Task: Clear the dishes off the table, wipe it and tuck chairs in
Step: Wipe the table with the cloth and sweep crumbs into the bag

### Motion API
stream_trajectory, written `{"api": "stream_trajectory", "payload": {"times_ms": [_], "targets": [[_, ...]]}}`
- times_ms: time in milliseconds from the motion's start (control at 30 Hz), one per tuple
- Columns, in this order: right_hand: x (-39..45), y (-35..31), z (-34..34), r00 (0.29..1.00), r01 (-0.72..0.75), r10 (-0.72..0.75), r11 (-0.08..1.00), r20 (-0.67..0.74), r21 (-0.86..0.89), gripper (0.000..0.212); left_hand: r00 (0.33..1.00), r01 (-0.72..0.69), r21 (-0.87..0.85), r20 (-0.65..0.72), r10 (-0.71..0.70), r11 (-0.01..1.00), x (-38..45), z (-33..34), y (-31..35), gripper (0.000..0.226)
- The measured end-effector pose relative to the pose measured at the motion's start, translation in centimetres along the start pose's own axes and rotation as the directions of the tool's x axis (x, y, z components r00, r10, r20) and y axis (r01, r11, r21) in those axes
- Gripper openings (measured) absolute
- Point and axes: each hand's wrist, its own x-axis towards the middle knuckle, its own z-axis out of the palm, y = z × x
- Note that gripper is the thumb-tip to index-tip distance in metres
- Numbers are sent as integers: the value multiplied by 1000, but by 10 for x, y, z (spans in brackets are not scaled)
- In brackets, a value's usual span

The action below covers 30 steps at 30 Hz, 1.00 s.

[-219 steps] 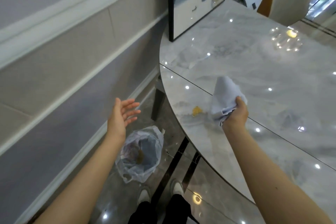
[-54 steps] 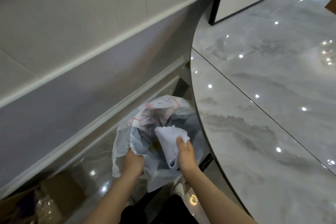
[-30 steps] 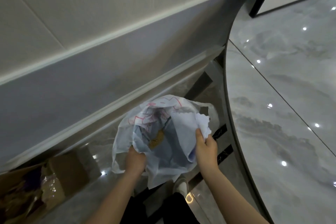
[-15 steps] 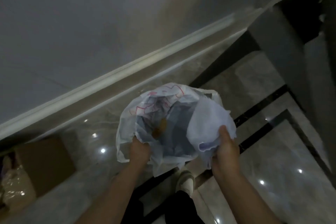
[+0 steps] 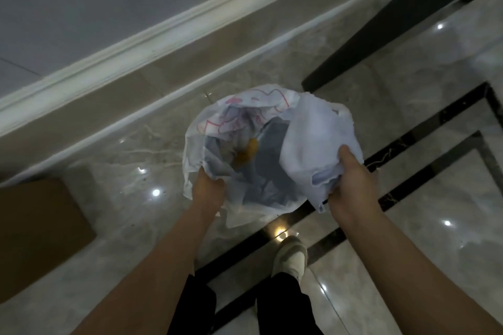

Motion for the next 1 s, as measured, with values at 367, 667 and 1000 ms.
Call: {"api": "stream_trajectory", "payload": {"times_ms": [367, 667, 1000], "targets": [[-44, -13, 8, 999, -36, 37, 999, 16, -40, 47, 980, 172, -176, -66, -186, 969, -55, -32, 22, 101], [-150, -60, 20, 934, -285, 281, 958, 219, -18, 52, 366, -885, 416, 342, 865, 210, -174, -61, 62, 101], [-199, -118, 0, 911, -8, 56, 993, 408, -117, 50, 977, -169, -363, 64, 205, 916, -233, -98, 151, 11]]}}
